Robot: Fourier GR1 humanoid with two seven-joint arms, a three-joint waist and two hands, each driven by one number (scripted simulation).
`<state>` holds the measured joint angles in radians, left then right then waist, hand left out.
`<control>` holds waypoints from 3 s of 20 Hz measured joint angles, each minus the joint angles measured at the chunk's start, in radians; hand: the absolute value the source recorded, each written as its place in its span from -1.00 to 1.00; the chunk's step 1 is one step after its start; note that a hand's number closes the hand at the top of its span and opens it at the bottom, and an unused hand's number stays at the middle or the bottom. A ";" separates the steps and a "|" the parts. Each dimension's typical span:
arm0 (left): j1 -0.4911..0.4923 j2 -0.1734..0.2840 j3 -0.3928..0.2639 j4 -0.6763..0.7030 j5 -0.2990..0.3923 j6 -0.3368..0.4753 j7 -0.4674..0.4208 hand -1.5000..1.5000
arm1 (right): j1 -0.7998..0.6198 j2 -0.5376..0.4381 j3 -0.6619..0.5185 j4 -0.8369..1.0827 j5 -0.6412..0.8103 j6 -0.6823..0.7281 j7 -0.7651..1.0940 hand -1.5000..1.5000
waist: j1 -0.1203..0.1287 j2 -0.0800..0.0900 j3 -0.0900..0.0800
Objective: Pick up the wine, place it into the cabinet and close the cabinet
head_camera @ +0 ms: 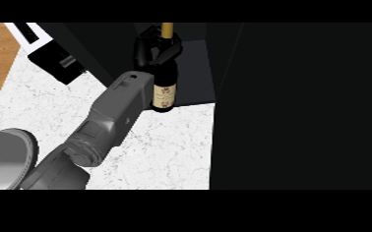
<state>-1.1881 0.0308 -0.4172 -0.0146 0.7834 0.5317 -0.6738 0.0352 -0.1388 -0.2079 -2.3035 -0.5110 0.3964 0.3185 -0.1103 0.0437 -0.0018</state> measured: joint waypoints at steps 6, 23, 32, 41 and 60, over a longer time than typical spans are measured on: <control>-0.013 0.010 -0.009 0.011 -0.017 0.054 0.018 -1.00 | -0.011 -0.002 -0.002 0.010 0.001 0.004 -0.006 -1.00 | -0.004 0.003 0.000; 0.004 0.028 -0.026 0.005 -0.051 0.094 0.083 -1.00 | -0.001 0.005 0.012 0.002 0.007 0.012 -0.009 -1.00 | -0.008 0.005 0.001; 0.015 0.018 -0.014 -0.006 -0.052 0.050 0.016 -1.00 | -0.015 0.003 0.011 0.006 0.009 0.005 -0.005 -1.00 | 0.003 0.002 0.000; 0.023 -0.017 0.022 -0.032 -0.037 0.016 -0.055 -1.00 | 0.018 0.019 0.030 -0.020 0.019 0.008 -0.002 -1.00 | 0.020 -0.010 0.000; 0.311 -0.030 -0.185 -0.598 0.059 0.159 -0.075 -1.00 | 0.027 0.020 0.028 -0.030 0.046 -0.029 0.026 -1.00 | 0.077 -0.042 0.001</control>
<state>-0.8769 0.0009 -0.6019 -0.6130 0.8426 0.6907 -0.7488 0.0626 -0.1184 -0.1803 -2.3334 -0.4649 0.3673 0.3449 -0.0336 0.0015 -0.0004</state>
